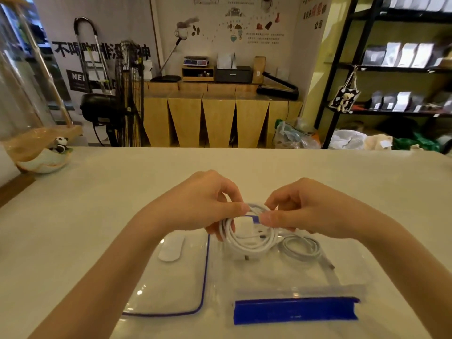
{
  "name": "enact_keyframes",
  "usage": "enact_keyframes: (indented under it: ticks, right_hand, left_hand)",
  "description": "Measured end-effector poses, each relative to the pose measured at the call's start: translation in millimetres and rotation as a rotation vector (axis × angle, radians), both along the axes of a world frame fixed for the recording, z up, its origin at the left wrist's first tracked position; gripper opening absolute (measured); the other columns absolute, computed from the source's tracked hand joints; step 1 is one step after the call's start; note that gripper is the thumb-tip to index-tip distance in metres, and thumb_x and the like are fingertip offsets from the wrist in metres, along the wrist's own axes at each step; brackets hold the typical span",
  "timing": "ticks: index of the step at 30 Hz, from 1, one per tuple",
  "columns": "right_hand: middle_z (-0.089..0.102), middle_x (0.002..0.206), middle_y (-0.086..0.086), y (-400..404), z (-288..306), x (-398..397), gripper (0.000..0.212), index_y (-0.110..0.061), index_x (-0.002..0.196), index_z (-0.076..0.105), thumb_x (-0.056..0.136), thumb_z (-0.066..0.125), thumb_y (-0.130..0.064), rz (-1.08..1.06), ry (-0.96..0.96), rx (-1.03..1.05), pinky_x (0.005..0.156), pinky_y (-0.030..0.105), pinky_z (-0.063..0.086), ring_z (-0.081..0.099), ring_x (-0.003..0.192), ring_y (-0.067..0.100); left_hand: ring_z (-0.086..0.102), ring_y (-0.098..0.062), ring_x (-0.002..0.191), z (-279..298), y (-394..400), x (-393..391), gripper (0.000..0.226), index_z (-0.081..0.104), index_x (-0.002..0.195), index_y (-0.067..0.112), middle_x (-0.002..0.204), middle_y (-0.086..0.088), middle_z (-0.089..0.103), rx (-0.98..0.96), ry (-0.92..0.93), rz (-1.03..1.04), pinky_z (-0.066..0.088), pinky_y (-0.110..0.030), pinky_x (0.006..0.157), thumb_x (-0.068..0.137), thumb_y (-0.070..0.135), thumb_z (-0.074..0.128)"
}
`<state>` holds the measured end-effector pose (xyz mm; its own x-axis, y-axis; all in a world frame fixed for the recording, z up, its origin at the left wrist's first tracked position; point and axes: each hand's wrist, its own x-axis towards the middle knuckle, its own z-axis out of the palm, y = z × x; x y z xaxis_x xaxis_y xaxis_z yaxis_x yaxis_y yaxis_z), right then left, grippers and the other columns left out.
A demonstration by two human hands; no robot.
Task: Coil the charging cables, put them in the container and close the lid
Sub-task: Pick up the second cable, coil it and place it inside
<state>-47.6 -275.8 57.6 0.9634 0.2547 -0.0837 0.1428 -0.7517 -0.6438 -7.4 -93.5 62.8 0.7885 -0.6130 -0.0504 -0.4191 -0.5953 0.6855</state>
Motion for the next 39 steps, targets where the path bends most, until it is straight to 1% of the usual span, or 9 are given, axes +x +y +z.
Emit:
enact_keyframes:
  ticks: [3, 7, 11, 17, 24, 29, 32, 34, 39]
  right_hand:
    - [0.068, 0.07, 0.009, -2, -12, -3, 0.032, -0.026, 0.082, 0.067, 0.077, 0.053, -0.055, -0.005, -0.074, -0.004, 0.058, 0.035, 0.048, 0.055, 0.057, 0.022]
    - [0.07, 0.066, -0.003, -14, -19, -10, 0.027, -0.02, 0.082, 0.068, 0.081, 0.056, -0.044, -0.002, 0.083, 0.037, 0.066, 0.023, 0.051, 0.062, 0.06, 0.006]
    - [0.074, 0.079, 0.003, -25, -29, -18, 0.029, -0.015, 0.087, 0.069, 0.081, 0.057, -0.041, 0.014, 0.177, 0.022, 0.074, 0.029, 0.055, 0.068, 0.073, 0.016]
    - [0.073, 0.077, 0.003, -29, -38, -20, 0.026, -0.015, 0.089, 0.066, 0.084, 0.056, -0.038, -0.016, 0.138, 0.046, 0.068, 0.028, 0.057, 0.068, 0.067, 0.016]
    - [0.061, 0.059, -0.006, -31, -19, -17, 0.021, -0.017, 0.084, 0.064, 0.088, 0.051, -0.032, -0.073, 0.004, 0.181, 0.045, 0.012, 0.042, 0.052, 0.047, 0.002]
    - [0.054, 0.046, -0.011, -29, 6, -15, 0.02, -0.02, 0.075, 0.065, 0.086, 0.052, -0.031, -0.026, -0.022, 0.23, 0.041, 0.01, 0.035, 0.043, 0.041, 0.0]
    - [0.053, 0.044, -0.01, -27, 21, -16, 0.02, -0.013, 0.078, 0.067, 0.085, 0.054, -0.027, 0.053, -0.03, 0.256, 0.039, 0.007, 0.032, 0.042, 0.038, 0.0]
    - [0.052, 0.043, -0.009, -27, 28, -12, 0.021, -0.007, 0.081, 0.067, 0.084, 0.056, -0.024, 0.089, -0.02, 0.234, 0.038, 0.006, 0.031, 0.041, 0.037, 0.001]
    - [0.049, 0.046, -0.005, -27, 34, -5, 0.028, -0.006, 0.08, 0.068, 0.075, 0.059, -0.033, 0.165, 0.091, 0.251, 0.037, 0.012, 0.026, 0.033, 0.039, 0.007]
  left_hand:
    - [0.064, -0.009, 0.052, -6, -3, -2, 0.01, 0.062, 0.082, 0.022, 0.061, 0.003, 0.065, 0.009, -0.029, 0.029, 0.054, -0.018, 0.051, 0.084, 0.03, 0.057]
    - [0.069, -0.015, 0.062, -18, -11, -7, 0.015, 0.065, 0.088, 0.018, 0.071, -0.004, 0.072, 0.043, 0.053, -0.007, 0.058, -0.024, 0.057, 0.084, 0.031, 0.057]
    - [0.069, -0.011, 0.062, -33, -26, -20, 0.017, 0.064, 0.091, 0.017, 0.073, -0.004, 0.072, 0.138, 0.013, -0.047, 0.056, -0.022, 0.06, 0.086, 0.03, 0.055]
    - [0.068, -0.008, 0.064, -37, -33, -22, 0.016, 0.063, 0.091, 0.019, 0.073, 0.001, 0.07, 0.157, -0.029, -0.012, 0.055, -0.021, 0.06, 0.086, 0.032, 0.055]
    - [0.069, -0.007, 0.063, -18, -26, -15, 0.01, 0.062, 0.092, 0.022, 0.077, 0.004, 0.072, -0.035, 0.062, -0.008, 0.055, -0.02, 0.054, 0.084, 0.026, 0.057]
    - [0.065, -0.004, 0.06, 0, -16, -15, 0.014, 0.065, 0.093, 0.023, 0.069, 0.006, 0.072, -0.155, 0.136, -0.084, 0.047, -0.015, 0.047, 0.082, 0.021, 0.057]
    - [0.07, -0.01, 0.065, 12, -9, -16, 0.029, 0.065, 0.1, 0.021, 0.077, 0.003, 0.075, -0.167, 0.176, -0.153, 0.05, -0.016, 0.046, 0.074, 0.028, 0.055]
    - [0.071, -0.012, 0.064, 16, -7, -17, 0.025, 0.064, 0.102, 0.022, 0.08, 0.001, 0.076, -0.151, 0.17, -0.164, 0.052, -0.017, 0.046, 0.078, 0.022, 0.055]
    - [0.059, -0.006, 0.039, 20, -1, -14, 0.023, 0.064, 0.1, 0.019, 0.05, 0.01, 0.068, -0.164, 0.225, -0.204, 0.052, -0.017, 0.045, 0.082, 0.012, 0.052]
